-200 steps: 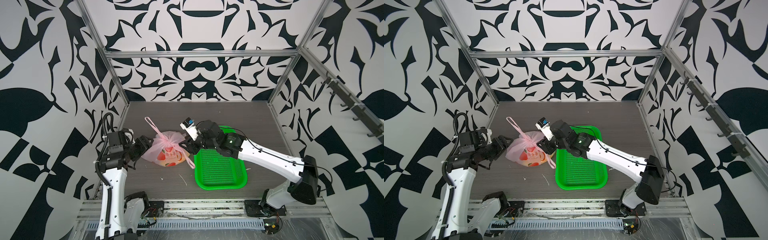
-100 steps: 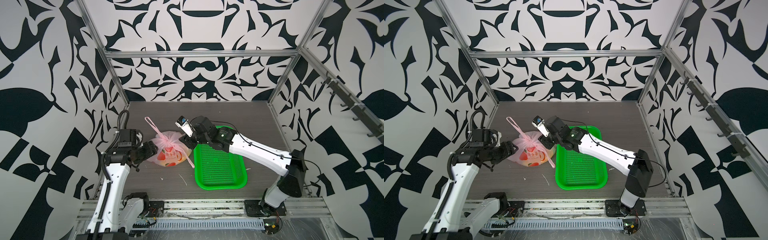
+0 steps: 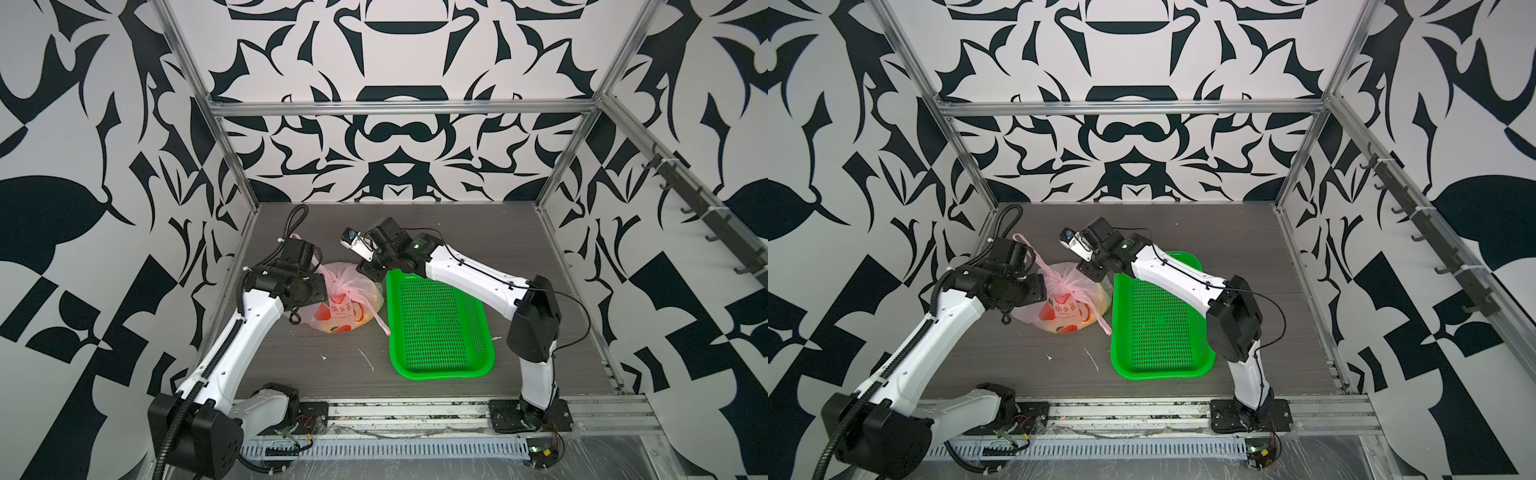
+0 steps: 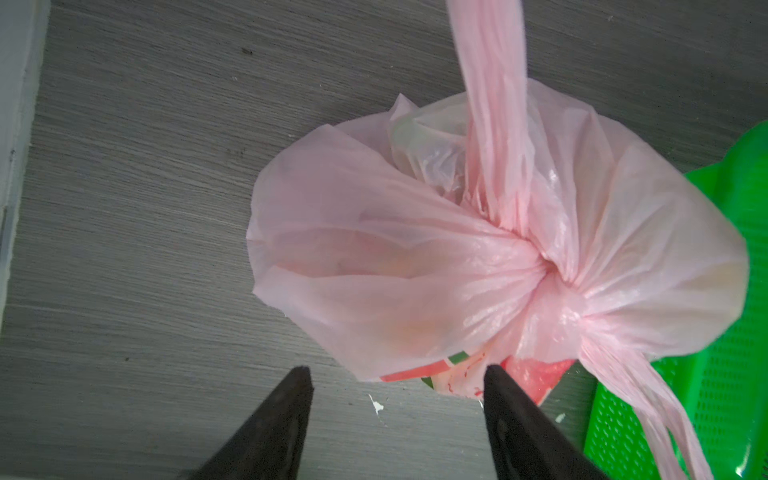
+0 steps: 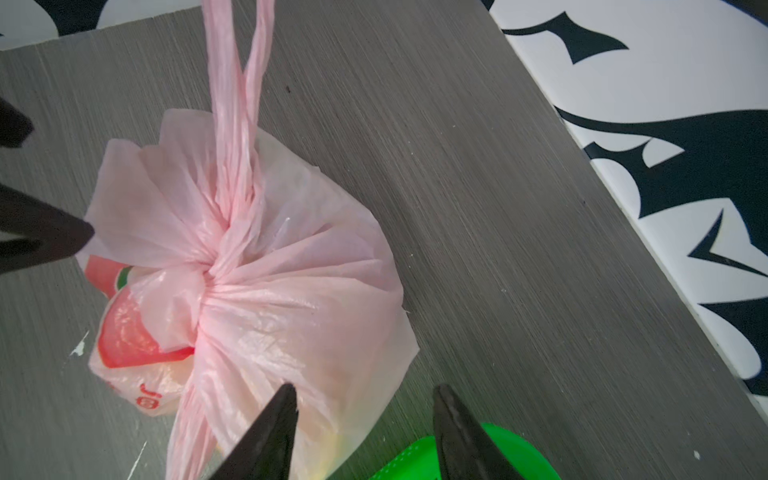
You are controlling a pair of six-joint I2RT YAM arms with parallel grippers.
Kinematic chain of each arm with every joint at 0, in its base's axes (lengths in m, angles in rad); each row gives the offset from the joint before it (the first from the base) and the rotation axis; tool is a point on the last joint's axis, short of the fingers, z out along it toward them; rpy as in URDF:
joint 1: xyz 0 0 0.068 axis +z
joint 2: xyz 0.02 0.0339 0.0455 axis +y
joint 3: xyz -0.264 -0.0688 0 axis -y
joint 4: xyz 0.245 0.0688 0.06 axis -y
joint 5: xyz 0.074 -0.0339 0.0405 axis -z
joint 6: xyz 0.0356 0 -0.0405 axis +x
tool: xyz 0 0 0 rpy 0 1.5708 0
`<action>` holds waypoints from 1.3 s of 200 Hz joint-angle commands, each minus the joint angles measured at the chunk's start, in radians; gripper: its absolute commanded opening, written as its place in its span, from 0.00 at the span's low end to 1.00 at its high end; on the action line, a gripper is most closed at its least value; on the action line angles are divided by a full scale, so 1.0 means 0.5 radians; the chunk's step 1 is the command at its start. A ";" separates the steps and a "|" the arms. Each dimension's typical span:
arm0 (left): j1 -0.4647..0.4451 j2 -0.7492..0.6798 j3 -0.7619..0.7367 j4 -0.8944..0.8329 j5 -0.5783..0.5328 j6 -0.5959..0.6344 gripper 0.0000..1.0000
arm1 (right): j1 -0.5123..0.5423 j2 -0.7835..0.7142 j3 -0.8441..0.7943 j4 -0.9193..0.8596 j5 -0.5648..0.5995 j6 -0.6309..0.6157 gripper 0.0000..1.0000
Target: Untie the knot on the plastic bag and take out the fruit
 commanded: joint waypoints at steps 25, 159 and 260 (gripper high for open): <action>-0.047 0.067 0.013 0.076 -0.128 -0.058 0.69 | -0.027 0.087 0.205 -0.097 -0.207 -0.117 0.59; -0.111 0.055 -0.221 0.248 -0.059 -0.088 0.64 | -0.029 0.110 0.211 -0.112 -0.433 -0.009 0.57; -0.127 0.130 -0.278 0.455 -0.148 -0.092 0.30 | -0.024 0.143 0.267 -0.204 -0.549 -0.015 0.57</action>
